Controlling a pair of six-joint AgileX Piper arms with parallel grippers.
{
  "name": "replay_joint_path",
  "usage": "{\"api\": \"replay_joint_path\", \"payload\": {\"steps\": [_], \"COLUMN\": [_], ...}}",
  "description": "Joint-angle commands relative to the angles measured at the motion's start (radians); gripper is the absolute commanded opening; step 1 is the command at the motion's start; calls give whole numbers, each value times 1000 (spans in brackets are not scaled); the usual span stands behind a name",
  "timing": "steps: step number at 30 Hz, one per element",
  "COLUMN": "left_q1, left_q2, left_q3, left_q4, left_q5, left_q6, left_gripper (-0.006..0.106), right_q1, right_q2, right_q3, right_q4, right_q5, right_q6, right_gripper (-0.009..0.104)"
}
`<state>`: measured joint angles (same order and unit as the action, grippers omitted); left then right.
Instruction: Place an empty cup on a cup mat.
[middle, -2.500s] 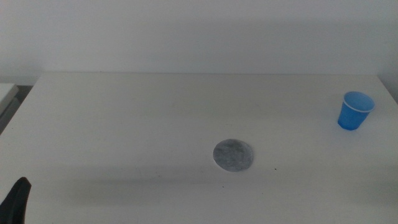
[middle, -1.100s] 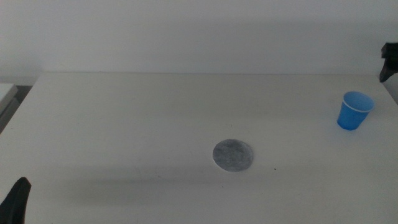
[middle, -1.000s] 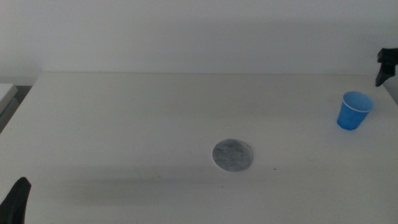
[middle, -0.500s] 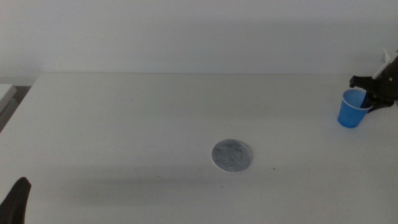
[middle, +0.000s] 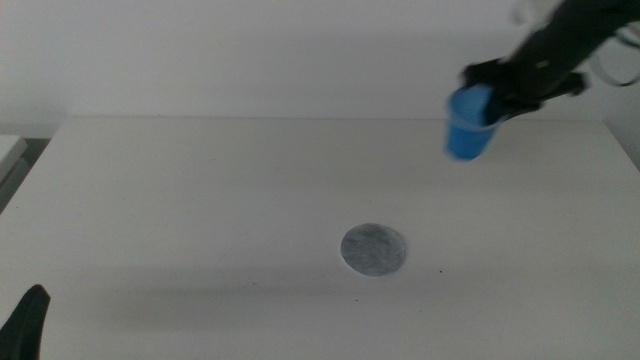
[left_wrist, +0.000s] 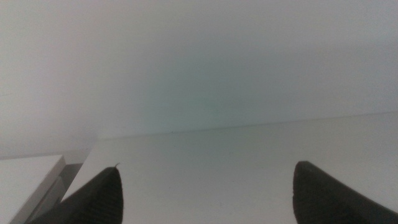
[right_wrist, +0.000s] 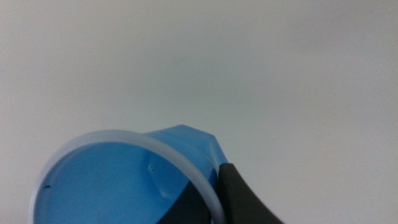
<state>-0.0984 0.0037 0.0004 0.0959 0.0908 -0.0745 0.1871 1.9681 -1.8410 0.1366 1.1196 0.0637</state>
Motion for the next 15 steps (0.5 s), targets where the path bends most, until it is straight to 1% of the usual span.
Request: {"api": "replay_joint_path", "payload": {"steps": [1,3,4,7,11,15], "left_q1": [-2,-2,-2,-2,-2,-2], "left_q2": [-4,-4,-4,-4,-4,-4], "left_q3": [0,0,0,0,0,0], "left_q4": [0,0,0,0,0,0], "left_q5": [-5,-5,-5,-5,-5,-5], "left_q6": [-3,-3,-3,-3,-3,-3], "left_gripper": [94,94,94,94,94,94], "right_q1": [72,151,180,259,313,332], "right_q2": [-7,-8,-8,1,22,26], "right_q3": [-1,15,26,96,172,222], "right_q4": [-25,-59,-66,-60,-48,-44], "right_q5": [33,14,2,-64,-100,-149], "right_q6": [7,7,7,34,63,90], "right_gripper": [-1,-1,-1,-2,-2,-2]}}
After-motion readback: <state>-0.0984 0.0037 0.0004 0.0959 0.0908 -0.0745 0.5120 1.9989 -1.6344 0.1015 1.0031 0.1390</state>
